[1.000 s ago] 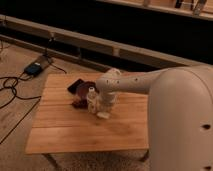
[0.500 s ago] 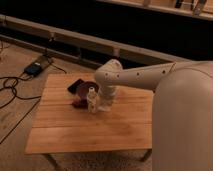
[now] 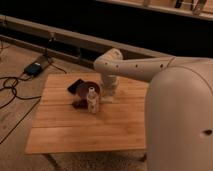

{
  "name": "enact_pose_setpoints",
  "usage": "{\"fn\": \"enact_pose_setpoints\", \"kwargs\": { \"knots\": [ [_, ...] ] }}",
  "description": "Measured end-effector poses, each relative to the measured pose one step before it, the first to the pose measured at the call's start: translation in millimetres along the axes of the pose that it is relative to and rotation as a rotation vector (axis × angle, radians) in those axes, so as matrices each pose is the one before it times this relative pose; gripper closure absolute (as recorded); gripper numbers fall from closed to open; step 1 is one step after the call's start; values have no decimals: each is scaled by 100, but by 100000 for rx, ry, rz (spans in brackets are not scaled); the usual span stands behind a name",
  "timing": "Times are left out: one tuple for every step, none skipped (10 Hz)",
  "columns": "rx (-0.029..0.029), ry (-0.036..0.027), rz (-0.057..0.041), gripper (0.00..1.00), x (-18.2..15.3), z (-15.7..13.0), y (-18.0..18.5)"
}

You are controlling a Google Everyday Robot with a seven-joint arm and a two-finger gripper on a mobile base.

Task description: Place the white sponge in the ceramic bowl

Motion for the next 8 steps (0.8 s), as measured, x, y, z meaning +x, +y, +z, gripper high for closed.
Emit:
{"fn": "enact_pose_setpoints", "kwargs": {
  "knots": [
    [688, -1461, -1071, 100, -1463, -186, -226],
    [987, -1359, -1461, 100, -1360, -71, -208],
    [348, -1096, -1253, 100, -968, -71, 107],
    [101, -1781, -2177, 100, -1399, -98, 385],
    [-286, -940, -1802, 100, -843, 58, 528],
    [-671, -662, -1362, 100, -567, 137, 569],
    [-882, -638, -1787, 100, -583, 223, 829],
    [-924, -572, -2126, 100, -542, 274, 1031]
  ]
}}
